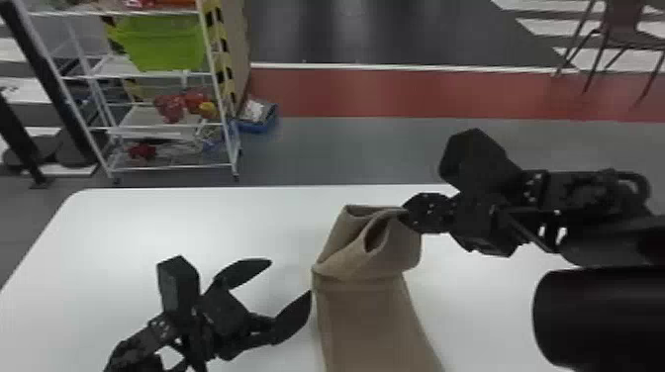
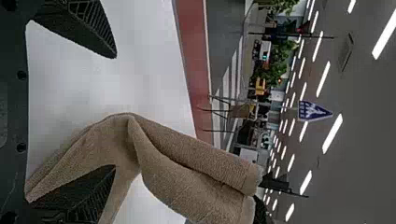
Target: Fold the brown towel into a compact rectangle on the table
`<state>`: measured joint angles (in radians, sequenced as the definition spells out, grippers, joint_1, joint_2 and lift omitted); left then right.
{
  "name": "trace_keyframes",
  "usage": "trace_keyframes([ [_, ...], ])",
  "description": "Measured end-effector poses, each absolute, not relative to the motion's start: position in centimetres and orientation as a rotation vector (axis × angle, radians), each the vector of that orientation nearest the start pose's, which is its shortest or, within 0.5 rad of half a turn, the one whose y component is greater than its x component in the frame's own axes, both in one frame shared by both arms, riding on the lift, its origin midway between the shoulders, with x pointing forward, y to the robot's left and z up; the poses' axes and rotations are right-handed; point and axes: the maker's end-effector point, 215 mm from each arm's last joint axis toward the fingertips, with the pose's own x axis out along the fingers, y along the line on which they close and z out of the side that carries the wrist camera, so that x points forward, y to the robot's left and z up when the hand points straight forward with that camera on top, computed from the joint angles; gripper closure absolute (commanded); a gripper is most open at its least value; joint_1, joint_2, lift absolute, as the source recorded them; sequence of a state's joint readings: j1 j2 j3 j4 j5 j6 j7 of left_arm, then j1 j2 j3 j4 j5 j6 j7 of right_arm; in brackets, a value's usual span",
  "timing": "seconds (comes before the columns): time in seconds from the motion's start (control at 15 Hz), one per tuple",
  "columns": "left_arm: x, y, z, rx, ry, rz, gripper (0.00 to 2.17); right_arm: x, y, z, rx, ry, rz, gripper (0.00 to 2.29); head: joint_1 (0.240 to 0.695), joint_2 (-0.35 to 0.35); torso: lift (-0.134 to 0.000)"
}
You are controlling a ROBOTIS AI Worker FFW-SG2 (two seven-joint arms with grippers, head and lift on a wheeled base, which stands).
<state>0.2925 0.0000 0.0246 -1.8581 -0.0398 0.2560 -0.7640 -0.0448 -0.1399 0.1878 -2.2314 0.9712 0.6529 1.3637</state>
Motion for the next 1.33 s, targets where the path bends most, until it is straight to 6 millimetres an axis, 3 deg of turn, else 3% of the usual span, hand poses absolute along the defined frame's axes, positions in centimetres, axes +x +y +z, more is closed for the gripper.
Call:
trace_keyframes([
  [0.33, 46.1, 7.5, -43.5, -0.024, 0.315, -0.750, 0.03, 48.3, -12.6, -27.1, -0.793, 0.428, 0.840, 2.01, 0.695, -0.058, -0.122],
  [0.8, 46.8, 5.2, -43.8, -0.004, 0.333, -0.777, 0.03, 48.4, -12.2, -26.6, -0.792, 0.414, 0.849, 2.01, 0.695, -0.081, -0.122],
  [1.33, 48.9, 6.3, -44.9, 0.019, 0.355, -0.750, 0.03, 48.0, -13.1, -26.1, -0.755, 0.400, 0.844, 2.01, 0.695, -0.077, -0.122],
])
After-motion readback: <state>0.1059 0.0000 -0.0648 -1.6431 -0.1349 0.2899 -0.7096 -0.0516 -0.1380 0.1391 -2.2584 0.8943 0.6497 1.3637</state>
